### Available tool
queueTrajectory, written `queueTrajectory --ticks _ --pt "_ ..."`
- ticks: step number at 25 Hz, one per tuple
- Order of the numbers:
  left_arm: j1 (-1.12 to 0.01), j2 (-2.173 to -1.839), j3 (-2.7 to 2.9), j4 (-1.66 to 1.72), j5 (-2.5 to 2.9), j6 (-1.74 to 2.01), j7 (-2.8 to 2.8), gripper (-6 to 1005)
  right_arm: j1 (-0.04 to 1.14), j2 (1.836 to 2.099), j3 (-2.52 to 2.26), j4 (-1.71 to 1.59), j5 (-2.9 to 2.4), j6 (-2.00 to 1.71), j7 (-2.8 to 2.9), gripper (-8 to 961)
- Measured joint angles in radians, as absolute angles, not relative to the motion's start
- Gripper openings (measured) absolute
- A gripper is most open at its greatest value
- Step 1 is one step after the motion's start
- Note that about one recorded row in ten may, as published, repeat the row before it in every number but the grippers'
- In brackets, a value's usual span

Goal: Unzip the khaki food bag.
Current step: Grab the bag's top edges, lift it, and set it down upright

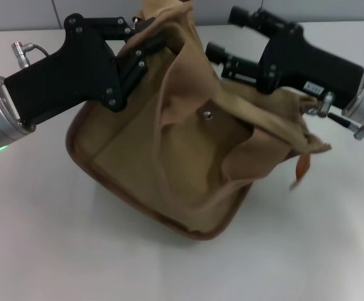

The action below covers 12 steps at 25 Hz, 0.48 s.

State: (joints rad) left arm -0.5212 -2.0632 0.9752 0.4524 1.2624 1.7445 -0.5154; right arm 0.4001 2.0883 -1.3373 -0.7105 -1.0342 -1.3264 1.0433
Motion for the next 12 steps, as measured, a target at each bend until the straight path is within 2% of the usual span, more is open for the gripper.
queueTrajectory --ticks 7,12 --pt "-0.525 -2.063 0.985 0.452 1.268 1.735 -0.523 123 0.467 2.089 -1.339 -0.701 -1.007 -1.295 1.014 840" --pt "-0.532 -2.063 0.988 0.452 1.269 1.724 -0.523 125 0.558 2.086 -1.35 -0.644 -1.009 -1.24 1.015 841"
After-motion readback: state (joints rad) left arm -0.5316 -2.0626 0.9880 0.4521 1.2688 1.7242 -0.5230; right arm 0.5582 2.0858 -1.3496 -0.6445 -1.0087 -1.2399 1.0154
